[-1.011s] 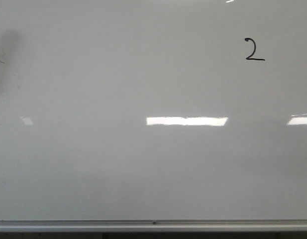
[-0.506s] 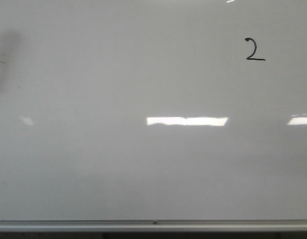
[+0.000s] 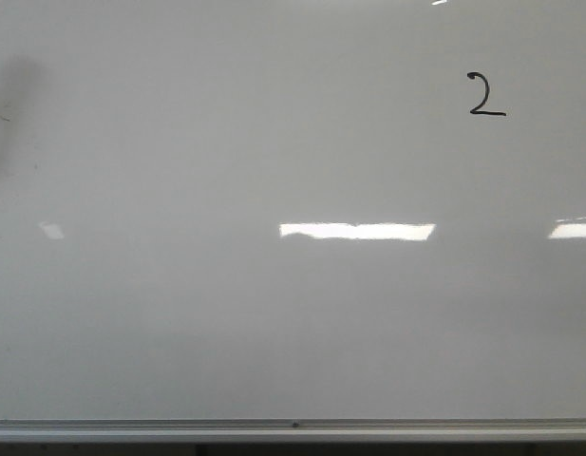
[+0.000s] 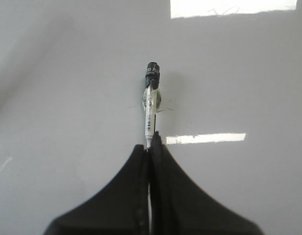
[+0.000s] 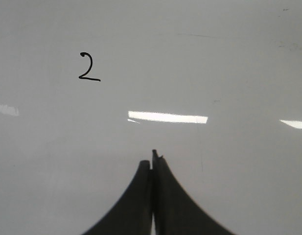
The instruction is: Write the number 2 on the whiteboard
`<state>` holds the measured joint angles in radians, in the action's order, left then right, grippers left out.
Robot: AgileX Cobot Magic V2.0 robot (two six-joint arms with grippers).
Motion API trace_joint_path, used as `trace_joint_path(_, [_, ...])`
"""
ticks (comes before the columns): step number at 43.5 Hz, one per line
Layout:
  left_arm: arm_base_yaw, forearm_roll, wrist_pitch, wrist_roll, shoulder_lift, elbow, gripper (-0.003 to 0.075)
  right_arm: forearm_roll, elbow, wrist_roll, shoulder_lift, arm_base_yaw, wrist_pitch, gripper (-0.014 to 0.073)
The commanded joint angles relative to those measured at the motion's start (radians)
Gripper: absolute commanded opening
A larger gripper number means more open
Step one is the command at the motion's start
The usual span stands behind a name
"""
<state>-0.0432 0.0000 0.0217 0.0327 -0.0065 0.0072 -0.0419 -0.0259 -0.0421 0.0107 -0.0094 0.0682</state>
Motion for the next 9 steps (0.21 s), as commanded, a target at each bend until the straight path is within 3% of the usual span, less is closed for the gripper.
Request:
trace_joint_path(1, [0.001, 0.000, -0.081, 0.001, -0.013, 0.006, -0.0020, 0.005, 0.014, -0.011, 0.019, 0.000, -0.085, -0.0069])
trace_joint_path(9, [0.001, 0.000, -0.081, 0.001, -0.013, 0.006, -0.0020, 0.005, 0.014, -0.011, 0.019, 0.000, -0.085, -0.0069])
